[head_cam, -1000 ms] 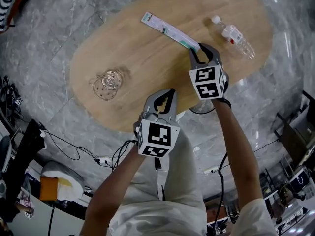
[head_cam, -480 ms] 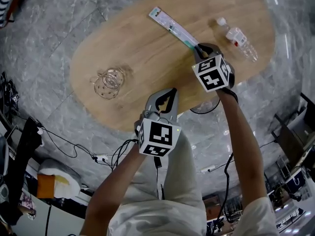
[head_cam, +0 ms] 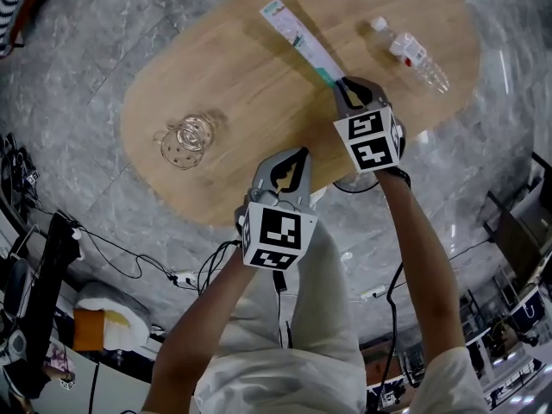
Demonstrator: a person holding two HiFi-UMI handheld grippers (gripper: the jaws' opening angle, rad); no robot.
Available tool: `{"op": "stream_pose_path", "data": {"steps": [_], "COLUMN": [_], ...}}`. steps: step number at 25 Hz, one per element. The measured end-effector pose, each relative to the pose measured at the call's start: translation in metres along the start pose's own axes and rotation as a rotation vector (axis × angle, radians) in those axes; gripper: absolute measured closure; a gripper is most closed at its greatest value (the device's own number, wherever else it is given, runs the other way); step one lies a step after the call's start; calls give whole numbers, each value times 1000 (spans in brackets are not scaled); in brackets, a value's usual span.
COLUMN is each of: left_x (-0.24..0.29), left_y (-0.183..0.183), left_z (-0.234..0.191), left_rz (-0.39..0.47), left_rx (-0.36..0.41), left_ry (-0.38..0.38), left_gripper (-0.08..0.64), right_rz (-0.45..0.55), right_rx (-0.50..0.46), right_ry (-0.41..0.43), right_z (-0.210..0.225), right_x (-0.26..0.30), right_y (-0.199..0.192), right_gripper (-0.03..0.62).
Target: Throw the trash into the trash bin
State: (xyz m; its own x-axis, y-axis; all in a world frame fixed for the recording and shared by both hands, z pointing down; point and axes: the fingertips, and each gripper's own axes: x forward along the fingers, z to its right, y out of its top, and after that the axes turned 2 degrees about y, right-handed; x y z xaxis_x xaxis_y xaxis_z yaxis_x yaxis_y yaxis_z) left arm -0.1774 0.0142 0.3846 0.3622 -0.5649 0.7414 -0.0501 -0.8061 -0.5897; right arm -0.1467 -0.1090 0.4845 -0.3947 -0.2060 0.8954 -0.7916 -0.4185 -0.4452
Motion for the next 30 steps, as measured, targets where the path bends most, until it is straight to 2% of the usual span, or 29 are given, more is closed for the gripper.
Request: {"op": "stream_pose_path", "data": {"steps": [8, 16, 24, 30], "left_x": [1, 0, 9, 11], "left_y": [2, -1, -12, -17], "left_z": [17, 42, 74, 98], "left_rz": [19, 27, 14, 5], "left_rx": [24, 55, 101, 145], "left_ry": [18, 14, -18, -50], "left_gripper": [560, 560, 560, 560], "right_rz": [47, 76, 86, 106], "right_rx": [43, 89, 135, 221], "right_ry": [-9, -32, -47, -78], "right_z": [1, 1, -3, 1], "right_x": [-28, -63, -92, -119], "right_y": [-12, -41, -80, -111], "right_gripper": [525, 525, 525, 525]}}
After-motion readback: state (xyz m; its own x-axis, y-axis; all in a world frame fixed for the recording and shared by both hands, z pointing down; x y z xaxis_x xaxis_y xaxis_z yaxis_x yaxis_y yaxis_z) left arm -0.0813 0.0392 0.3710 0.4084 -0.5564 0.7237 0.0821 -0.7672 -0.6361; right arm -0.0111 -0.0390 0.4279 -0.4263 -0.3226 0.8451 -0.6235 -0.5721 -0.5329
